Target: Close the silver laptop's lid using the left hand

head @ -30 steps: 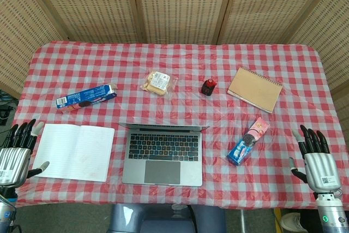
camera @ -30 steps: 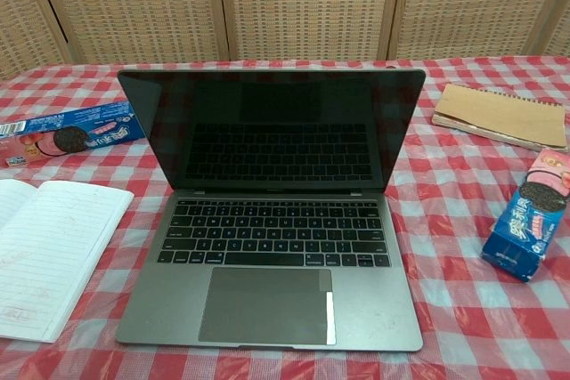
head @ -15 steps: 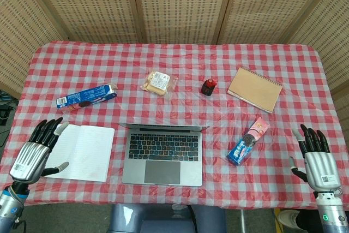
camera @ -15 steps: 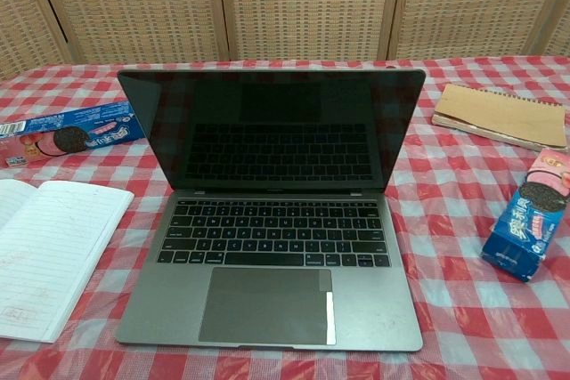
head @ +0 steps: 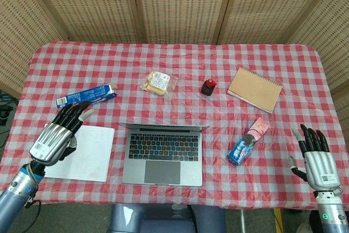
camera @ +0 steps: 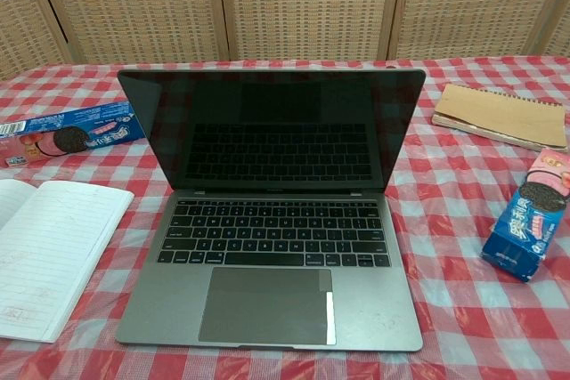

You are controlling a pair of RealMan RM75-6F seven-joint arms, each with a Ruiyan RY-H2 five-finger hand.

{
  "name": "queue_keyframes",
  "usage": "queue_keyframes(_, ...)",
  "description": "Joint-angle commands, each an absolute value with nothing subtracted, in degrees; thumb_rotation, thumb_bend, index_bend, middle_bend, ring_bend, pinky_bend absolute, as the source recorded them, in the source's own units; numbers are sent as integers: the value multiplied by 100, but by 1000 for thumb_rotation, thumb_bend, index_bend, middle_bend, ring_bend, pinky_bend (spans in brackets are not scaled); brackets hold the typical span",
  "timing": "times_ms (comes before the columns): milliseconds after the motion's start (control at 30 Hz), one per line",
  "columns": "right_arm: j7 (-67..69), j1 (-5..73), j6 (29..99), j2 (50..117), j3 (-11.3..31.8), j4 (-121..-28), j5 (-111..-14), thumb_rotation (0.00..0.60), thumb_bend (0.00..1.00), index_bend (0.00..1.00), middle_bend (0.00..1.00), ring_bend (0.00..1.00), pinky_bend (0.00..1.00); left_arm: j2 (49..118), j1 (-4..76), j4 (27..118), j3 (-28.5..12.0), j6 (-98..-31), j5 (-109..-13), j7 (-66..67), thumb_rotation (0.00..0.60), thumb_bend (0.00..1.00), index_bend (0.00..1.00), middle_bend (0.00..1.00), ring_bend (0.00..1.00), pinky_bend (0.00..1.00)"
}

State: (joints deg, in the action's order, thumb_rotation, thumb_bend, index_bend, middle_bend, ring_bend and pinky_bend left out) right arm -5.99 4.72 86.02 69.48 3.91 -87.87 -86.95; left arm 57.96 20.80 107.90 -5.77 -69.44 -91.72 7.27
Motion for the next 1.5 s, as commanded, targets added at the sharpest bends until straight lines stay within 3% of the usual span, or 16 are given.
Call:
queue_keyframes(33,-542,483,8564,6938,412,-8762,-8645,600,646,0,0,0,0,5590,2532,11052,-856,-6342,-8752,591,600,1000,0,0,0,0)
queue_keyframes(467,-343,544,8380,6937,454,-8633,-8493,600,642,6,0,0,0,5463,3802,11081,-1314,-4703,-8053,92,600,1000,2,0,0,9)
queue_keyframes(633,-284,557,8364,6936,462,-8606,-8484,600,641,13,0,0,0,5602,4121,11141,-1393,-4380,-7593,231,600,1000,54,0,0,66)
queue_keyframes(767,-220,553,8374,6919,467,-8602,-8483,600,641,17,0,0,0,5748,4269,11137,-1425,-4382,-7353,476,600,1000,126,0,0,142)
queue_keyframes(1267,-25,545,8412,6841,446,-8640,-8553,600,641,32,0,0,0,6307,4955,11203,-1299,-4407,-5881,1737,600,1000,205,0,69,184)
queue_keyframes(1500,0,553,8393,6840,434,-8636,-8558,600,642,35,0,0,0,6570,5257,11283,-1171,-4530,-5475,2113,600,1000,263,49,106,189)
